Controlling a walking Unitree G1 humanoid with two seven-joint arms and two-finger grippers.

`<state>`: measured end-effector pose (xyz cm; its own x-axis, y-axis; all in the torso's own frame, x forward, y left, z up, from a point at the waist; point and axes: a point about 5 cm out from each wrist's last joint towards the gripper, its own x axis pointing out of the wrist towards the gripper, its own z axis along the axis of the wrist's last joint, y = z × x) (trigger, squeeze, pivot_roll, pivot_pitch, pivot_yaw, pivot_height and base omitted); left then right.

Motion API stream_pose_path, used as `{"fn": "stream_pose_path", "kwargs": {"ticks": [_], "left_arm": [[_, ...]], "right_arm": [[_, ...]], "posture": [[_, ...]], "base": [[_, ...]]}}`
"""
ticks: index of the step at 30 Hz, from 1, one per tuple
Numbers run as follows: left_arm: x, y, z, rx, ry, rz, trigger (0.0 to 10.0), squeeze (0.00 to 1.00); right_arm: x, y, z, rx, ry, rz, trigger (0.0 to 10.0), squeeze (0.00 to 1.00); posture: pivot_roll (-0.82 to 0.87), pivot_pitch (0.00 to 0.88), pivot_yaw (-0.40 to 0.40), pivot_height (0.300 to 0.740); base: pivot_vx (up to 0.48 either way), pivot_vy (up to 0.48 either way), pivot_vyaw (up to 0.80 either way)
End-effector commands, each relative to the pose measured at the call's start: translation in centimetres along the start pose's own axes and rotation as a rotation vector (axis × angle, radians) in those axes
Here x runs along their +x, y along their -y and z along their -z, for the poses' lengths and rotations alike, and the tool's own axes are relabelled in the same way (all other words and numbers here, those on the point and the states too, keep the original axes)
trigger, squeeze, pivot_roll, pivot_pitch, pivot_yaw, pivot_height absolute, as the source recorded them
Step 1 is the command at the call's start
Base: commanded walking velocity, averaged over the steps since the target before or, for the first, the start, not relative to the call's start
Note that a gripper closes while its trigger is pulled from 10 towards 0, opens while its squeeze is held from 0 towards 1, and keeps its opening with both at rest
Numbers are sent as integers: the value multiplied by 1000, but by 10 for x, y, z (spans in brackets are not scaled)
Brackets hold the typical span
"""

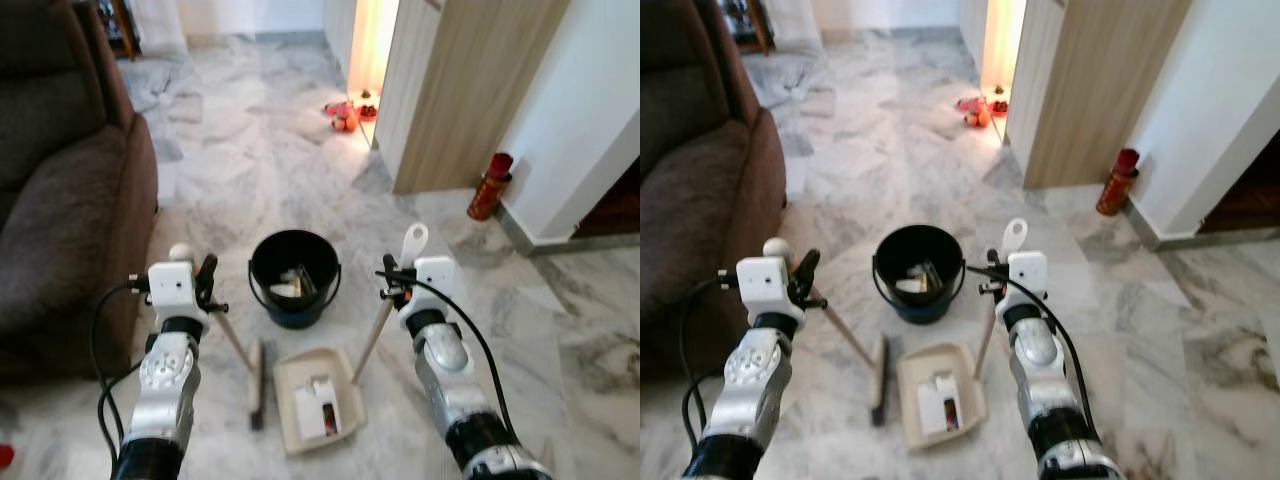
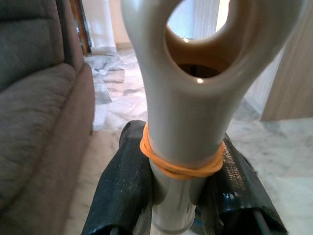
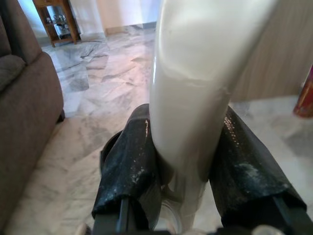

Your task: Sweep floor

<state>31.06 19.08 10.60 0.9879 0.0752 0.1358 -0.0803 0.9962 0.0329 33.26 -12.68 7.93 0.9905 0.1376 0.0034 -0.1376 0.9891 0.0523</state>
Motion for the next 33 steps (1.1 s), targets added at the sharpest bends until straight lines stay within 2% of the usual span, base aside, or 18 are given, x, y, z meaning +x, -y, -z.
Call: {"fn": "stream_pose_path", "kwargs": {"ticks": [1,8,19,25,33], "left_arm": [[2,7,-8,-5,44,20,10000,0],[2,6,-8,-4,41,22,10000,0],[2,6,-8,3,39,24,10000,0],[3,7,-7,12,37,34,10000,0],[3,7,-7,13,35,39,10000,0]], "right_arm": [[3,4,-11,14,55,22,10000,0],[4,6,-14,12,64,30,10000,0],[2,7,-34,2,133,22,10000,0],[-10,10,-50,-8,176,33,10000,0],[-28,4,-72,-24,213,16,10000,0]], "posture": [[45,76,-9,740],[48,74,-8,740],[47,82,-5,740],[45,84,1,740],[41,83,4,740]], "base": [[0,0,0],[0,0,0],[0,0,0],[0,0,0],[0,0,0]]}}
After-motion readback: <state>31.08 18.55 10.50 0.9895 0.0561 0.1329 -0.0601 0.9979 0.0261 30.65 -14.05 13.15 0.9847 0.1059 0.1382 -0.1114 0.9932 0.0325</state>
